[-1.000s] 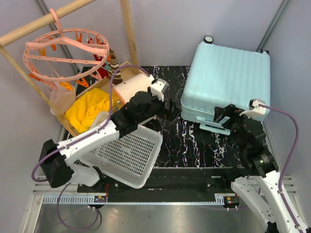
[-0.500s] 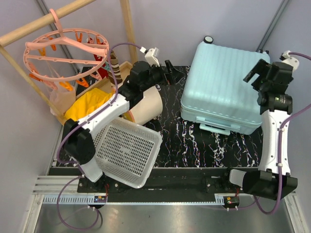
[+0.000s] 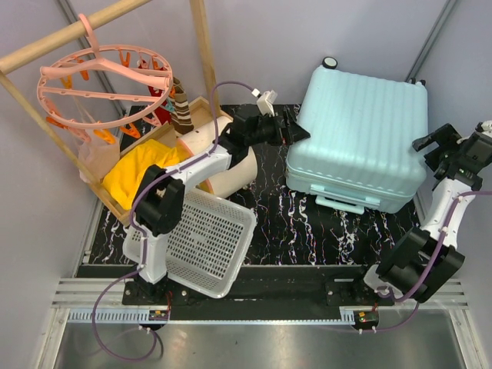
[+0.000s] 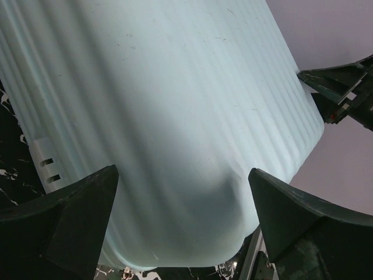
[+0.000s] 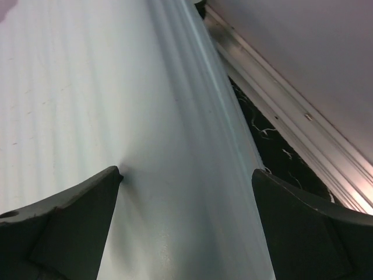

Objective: Open, take out, and arrange the luggage
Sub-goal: Unzip the luggage at the center of the board, then adjust the luggage at the center of the board.

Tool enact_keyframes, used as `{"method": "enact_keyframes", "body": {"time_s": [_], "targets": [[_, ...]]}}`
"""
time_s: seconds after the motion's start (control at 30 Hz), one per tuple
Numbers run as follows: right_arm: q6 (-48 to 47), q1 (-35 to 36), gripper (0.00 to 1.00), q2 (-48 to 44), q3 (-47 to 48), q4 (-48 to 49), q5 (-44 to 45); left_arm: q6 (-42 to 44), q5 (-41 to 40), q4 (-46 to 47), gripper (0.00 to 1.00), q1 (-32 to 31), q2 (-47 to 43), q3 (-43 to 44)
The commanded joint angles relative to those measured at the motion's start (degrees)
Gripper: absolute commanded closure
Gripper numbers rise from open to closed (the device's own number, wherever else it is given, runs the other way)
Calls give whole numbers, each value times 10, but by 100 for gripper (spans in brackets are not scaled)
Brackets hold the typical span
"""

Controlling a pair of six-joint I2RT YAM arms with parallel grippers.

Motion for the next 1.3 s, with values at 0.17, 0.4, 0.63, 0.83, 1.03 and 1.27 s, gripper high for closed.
{"method": "enact_keyframes", "body": {"time_s": [0.17, 0.4, 0.63, 0.83, 1.03, 1.27], "targets": [[51, -3, 16, 65, -76, 167, -244, -14, 94, 133, 15, -29, 22, 7], [24, 92, 33, 78, -115, 209, -267, 11, 120, 169, 44, -72, 9, -44], [29, 161, 36, 90, -119, 206, -231, 43, 107, 174, 47, -136, -12, -89], [-3, 162, 36, 55, -139, 155, -229, 46, 84, 198, 48, -183, -36, -135], [-37, 162, 34, 60, -143, 129, -266, 46, 83, 225, 48, -232, -11, -117], [-47, 182, 34, 52, -156, 106, -257, 37, 61, 277, 48, -278, -21, -159]]}}
